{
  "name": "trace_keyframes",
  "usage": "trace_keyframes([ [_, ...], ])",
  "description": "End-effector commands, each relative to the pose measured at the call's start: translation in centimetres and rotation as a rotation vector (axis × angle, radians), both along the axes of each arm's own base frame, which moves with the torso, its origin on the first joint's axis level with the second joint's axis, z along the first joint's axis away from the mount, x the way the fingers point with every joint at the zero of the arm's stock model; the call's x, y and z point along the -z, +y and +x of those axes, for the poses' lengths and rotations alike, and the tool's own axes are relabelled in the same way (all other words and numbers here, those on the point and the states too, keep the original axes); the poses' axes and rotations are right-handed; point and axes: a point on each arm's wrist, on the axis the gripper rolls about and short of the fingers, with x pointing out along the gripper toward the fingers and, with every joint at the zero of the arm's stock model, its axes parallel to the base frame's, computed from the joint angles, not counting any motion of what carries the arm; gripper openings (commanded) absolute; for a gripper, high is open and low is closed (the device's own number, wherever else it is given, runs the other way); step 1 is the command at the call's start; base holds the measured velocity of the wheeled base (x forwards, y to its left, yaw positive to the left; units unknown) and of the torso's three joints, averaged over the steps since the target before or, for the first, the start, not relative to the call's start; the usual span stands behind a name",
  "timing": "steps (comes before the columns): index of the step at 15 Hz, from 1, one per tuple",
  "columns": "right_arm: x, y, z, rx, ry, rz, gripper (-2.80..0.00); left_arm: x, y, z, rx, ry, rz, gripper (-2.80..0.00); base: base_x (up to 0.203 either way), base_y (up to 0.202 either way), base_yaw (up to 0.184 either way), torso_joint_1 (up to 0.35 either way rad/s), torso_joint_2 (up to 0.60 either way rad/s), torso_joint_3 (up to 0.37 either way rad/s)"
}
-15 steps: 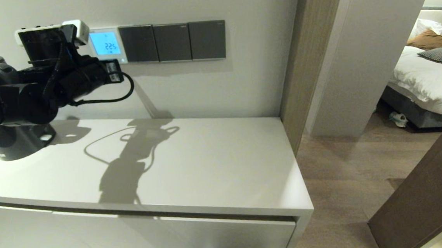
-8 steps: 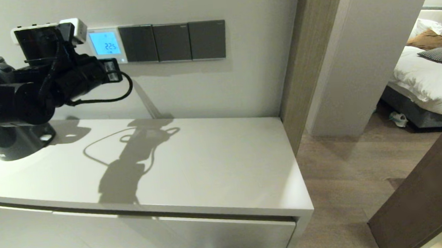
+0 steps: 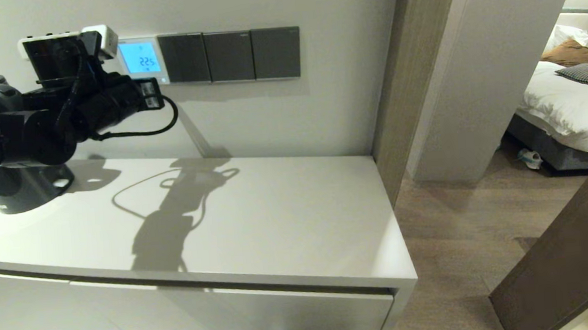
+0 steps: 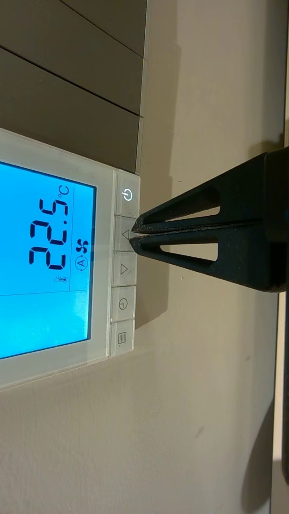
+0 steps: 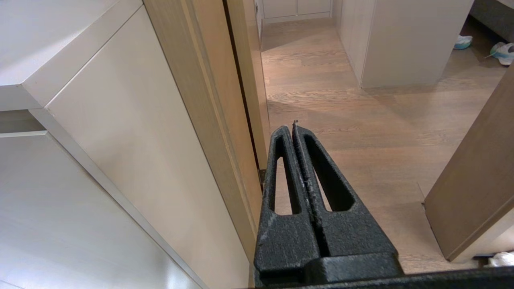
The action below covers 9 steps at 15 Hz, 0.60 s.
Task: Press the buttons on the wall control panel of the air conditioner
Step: Press the temperature increase button
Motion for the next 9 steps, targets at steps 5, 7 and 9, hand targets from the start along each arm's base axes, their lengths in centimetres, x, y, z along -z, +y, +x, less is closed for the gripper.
trace_keyframes([
  [5,0.05,0.0,0.02,-0.001,0.004,0.0,-2.8,-0.08,0.02,-0.2,0.001,-0.002,-0.001,-2.8,0.0,0.0,0.0,0.0,0.0,0.0],
  [7,0.05,0.0,0.02,-0.001,0.004,0.0,-2.8,-0.16,-0.02,-0.33,0.002,-0.003,-0.002,-2.8,0.0,0.0,0.0,0.0,0.0,0.0],
  [9,0.05,0.0,0.02,-0.001,0.004,0.0,-2.8,-0.16,-0.01,-0.37,0.002,-0.003,-0.002,-2.8,0.0,0.0,0.0,0.0,0.0,0.0],
])
